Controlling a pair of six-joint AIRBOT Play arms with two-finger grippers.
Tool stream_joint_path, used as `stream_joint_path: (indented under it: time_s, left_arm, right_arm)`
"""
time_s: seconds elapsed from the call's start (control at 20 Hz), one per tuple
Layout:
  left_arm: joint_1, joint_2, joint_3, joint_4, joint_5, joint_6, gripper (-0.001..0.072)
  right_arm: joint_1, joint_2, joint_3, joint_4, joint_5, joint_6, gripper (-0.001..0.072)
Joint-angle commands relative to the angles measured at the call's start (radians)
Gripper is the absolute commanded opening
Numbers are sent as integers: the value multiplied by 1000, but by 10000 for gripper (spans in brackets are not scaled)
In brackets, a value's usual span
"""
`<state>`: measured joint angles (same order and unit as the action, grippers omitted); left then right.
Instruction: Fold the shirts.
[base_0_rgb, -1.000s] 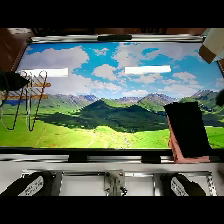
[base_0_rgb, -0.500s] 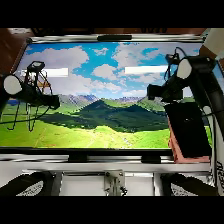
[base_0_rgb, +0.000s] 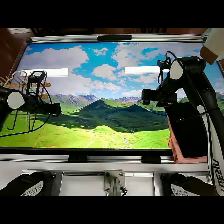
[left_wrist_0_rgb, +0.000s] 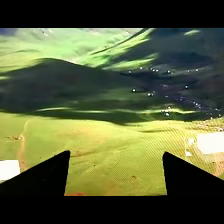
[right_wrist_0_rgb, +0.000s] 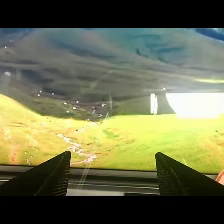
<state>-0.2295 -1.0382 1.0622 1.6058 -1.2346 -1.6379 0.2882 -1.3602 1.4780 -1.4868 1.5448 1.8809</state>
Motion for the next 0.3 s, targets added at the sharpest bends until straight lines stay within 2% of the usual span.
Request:
stream_joint_path:
  time_s: [0.0, 0.25]
  left_arm:
    - [-1, 3, -6, 2, 9, 32, 696]
    - [-1, 3, -6, 2, 18, 32, 696]
  right_arm:
    - [2, -1, 1, 4, 3, -1, 629]
    - [2, -1, 1, 4, 3, -1, 629]
